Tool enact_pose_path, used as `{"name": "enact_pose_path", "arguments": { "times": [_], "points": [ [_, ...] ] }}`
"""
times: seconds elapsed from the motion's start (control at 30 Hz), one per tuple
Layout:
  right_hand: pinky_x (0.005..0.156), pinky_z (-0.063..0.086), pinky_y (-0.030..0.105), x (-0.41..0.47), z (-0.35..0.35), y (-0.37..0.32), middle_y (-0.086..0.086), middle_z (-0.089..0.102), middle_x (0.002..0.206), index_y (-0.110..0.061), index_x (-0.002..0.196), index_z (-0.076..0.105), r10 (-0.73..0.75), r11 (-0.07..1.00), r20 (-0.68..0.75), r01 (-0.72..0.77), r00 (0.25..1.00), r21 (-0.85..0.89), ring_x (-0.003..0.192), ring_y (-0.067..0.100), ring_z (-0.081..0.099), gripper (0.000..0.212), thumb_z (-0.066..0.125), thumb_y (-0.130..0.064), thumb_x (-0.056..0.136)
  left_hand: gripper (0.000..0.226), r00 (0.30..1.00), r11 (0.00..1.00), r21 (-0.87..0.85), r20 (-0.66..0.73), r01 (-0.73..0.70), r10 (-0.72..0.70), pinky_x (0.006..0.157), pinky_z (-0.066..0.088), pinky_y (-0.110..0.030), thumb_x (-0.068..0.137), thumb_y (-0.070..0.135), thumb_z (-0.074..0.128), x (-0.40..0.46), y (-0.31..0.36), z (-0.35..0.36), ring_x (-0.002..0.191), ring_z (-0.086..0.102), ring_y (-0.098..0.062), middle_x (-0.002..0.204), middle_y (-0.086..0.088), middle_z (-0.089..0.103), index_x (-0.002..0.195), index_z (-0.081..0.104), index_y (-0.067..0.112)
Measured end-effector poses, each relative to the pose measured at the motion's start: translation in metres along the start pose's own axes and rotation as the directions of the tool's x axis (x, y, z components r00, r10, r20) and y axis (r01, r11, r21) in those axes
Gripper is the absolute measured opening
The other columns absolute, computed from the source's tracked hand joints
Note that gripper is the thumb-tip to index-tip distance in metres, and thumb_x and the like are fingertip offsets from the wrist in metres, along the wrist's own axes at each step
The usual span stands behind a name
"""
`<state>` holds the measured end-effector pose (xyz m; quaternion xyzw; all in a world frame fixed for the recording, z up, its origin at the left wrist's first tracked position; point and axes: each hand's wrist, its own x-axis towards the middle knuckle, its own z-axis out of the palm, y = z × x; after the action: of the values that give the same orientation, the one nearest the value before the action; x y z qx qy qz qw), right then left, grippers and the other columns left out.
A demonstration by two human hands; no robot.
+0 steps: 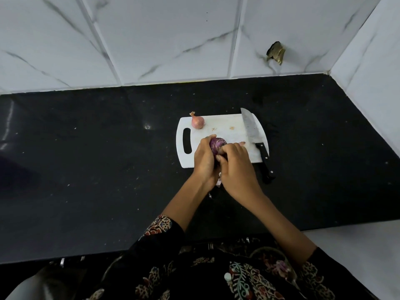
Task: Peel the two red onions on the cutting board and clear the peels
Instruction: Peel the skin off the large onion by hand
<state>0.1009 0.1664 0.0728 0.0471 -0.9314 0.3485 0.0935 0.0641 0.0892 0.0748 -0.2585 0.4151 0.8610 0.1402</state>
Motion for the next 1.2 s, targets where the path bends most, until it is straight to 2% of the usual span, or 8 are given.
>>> {"name": "enact_pose_path", "arguments": {
  "times": [0.13, 0.27, 0.47, 0.6, 0.7, 0.77, 1.07, 1.2],
  "points": [
    [0.076, 0.048, 0.035, 0.001, -0.006, 0.002, -0.008, 0.054, 0.085, -0.013, 0.089, 0.057, 0.076, 0.968, -0.106, -0.048, 0.991, 0.246, 0.085, 0.016, 0.055, 0.003, 0.056, -0.015, 0.091, 0.020, 1.000, 0.999, -0.031, 0.013, 0.023, -0.022, 0.062, 0.055, -0.027, 0.095, 0.028, 0.047, 0.000, 0.000, -0.002, 0.077, 0.064, -0.017, 0.084, -0.006, 0.065, 0.092, 0.062, 0.016],
    [0.056, 0.044, 0.029, 0.003, -0.018, 0.017, 0.001, 0.057, 0.063, -0.008, 0.076, 0.058, 0.258, 0.899, -0.101, -0.200, 0.961, 0.389, 0.056, 0.010, 0.054, 0.032, 0.047, -0.030, 0.096, 0.027, 0.998, 0.998, -0.013, 0.002, 0.064, -0.064, 0.062, 0.053, -0.029, 0.095, 0.035, 0.044, 0.002, 0.000, -0.005, 0.093, 0.058, -0.021, 0.108, -0.011, 0.062, 0.106, 0.058, 0.014],
    [0.056, 0.040, 0.026, 0.003, -0.026, 0.046, -0.006, 0.056, 0.066, -0.016, 0.091, 0.050, 0.326, 0.912, 0.019, -0.320, 0.945, 0.259, 0.061, 0.010, 0.057, 0.010, 0.056, -0.024, 0.092, 0.033, 0.994, 0.992, -0.070, -0.019, 0.103, -0.105, 0.059, 0.055, -0.030, 0.095, 0.039, 0.046, 0.005, 0.008, -0.011, 0.089, 0.060, -0.022, 0.106, -0.012, 0.064, 0.110, 0.057, 0.012],
    [0.053, 0.037, 0.037, 0.002, -0.024, 0.056, 0.011, 0.055, 0.060, 0.001, 0.069, 0.054, 0.271, 0.955, -0.001, -0.268, 0.963, 0.130, 0.053, 0.020, 0.049, 0.036, 0.056, -0.027, 0.092, 0.033, 0.995, 0.992, -0.083, -0.036, 0.093, -0.097, 0.056, 0.055, -0.030, 0.095, 0.040, 0.046, 0.005, 0.013, -0.014, 0.084, 0.061, -0.020, 0.102, -0.010, 0.064, 0.107, 0.058, 0.012],
    [0.062, 0.045, 0.030, 0.004, -0.022, 0.063, 0.002, 0.059, 0.079, -0.008, 0.086, 0.059, 0.259, 0.962, 0.010, -0.259, 0.966, 0.092, 0.069, 0.012, 0.055, 0.011, 0.063, -0.018, 0.087, 0.029, 0.995, 0.993, -0.087, -0.055, 0.083, -0.088, 0.058, 0.052, -0.031, 0.096, 0.039, 0.047, 0.005, 0.015, -0.017, 0.078, 0.060, -0.018, 0.095, -0.008, 0.064, 0.100, 0.059, 0.013],
    [0.081, 0.048, 0.030, 0.008, -0.019, 0.069, 0.000, 0.055, 0.106, -0.014, 0.111, 0.057, 0.245, 0.965, 0.068, -0.250, 0.967, 0.075, 0.095, 0.012, 0.055, 0.025, 0.063, -0.015, 0.087, 0.028, 0.994, 0.992, -0.091, -0.062, 0.085, -0.090, 0.058, 0.051, -0.030, 0.096, 0.039, 0.047, 0.006, 0.015, -0.019, 0.077, 0.060, -0.017, 0.092, -0.007, 0.065, 0.097, 0.059, 0.014],
    [0.113, 0.024, 0.043, 0.061, 0.021, 0.101, 0.019, 0.027, 0.149, -0.001, 0.143, 0.029, 0.203, 0.977, 0.268, -0.177, 0.942, -0.120, 0.139, 0.029, 0.023, 0.051, 0.035, -0.029, 0.100, 0.034, 0.986, 0.986, -0.126, -0.113, 0.108, -0.122, 0.061, 0.051, -0.032, 0.094, 0.041, 0.049, 0.012, 0.017, -0.030, 0.086, 0.058, -0.018, 0.106, -0.008, 0.062, 0.113, 0.057, 0.013],
    [0.116, -0.004, 0.042, 0.051, 0.047, 0.098, 0.014, 0.002, 0.157, -0.006, 0.149, 0.011, 0.175, 0.954, 0.362, -0.067, 0.915, -0.291, 0.145, 0.024, -0.005, 0.063, 0.021, -0.044, 0.100, 0.030, 0.984, 0.982, -0.147, -0.120, 0.116, -0.134, 0.058, 0.052, -0.031, 0.093, 0.041, 0.049, 0.015, 0.017, -0.036, 0.084, 0.059, -0.019, 0.103, -0.008, 0.062, 0.107, 0.057, 0.015]
  ]
}}
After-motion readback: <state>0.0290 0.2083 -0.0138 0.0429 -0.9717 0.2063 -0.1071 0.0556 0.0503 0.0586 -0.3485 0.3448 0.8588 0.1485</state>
